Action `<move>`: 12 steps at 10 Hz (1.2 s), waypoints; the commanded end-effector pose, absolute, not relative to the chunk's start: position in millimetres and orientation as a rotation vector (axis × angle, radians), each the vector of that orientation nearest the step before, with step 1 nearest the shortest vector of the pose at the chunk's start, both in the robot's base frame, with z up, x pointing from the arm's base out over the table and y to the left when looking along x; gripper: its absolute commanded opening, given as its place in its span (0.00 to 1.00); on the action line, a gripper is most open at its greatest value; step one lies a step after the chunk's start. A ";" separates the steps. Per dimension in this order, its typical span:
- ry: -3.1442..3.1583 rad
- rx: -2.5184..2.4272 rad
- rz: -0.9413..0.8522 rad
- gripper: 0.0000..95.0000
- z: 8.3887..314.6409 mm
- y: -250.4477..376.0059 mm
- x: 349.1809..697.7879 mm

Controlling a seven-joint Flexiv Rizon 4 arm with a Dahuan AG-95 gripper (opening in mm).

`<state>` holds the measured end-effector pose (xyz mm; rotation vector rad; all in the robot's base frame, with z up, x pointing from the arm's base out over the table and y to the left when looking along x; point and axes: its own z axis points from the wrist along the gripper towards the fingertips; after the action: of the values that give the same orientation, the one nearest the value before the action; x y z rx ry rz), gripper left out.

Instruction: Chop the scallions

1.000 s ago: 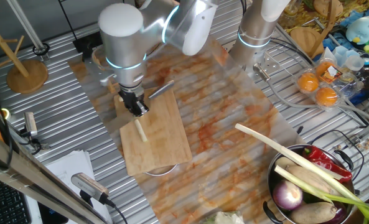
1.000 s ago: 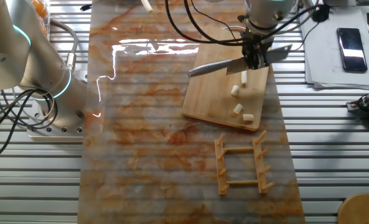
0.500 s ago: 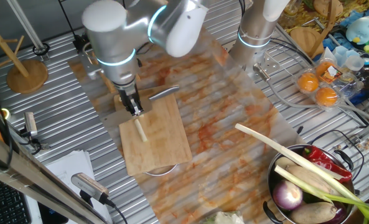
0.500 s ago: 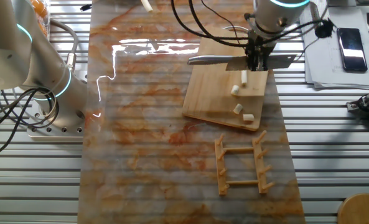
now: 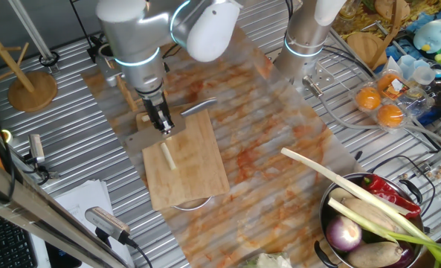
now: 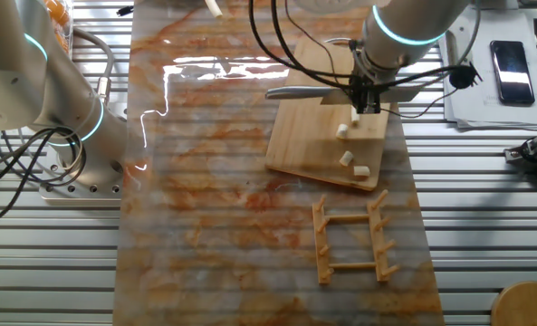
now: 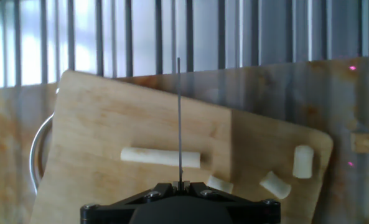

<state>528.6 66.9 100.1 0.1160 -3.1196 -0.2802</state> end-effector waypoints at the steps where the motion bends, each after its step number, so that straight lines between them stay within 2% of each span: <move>1: -3.159 0.159 -0.166 0.00 92.1 70.1 531.0; 4: -3.168 0.125 -0.106 0.00 79.4 84.1 534.9; 12: -3.199 0.069 -0.128 0.00 62.1 89.9 544.3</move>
<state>544.7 93.1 62.4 0.0707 -3.1992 -0.1499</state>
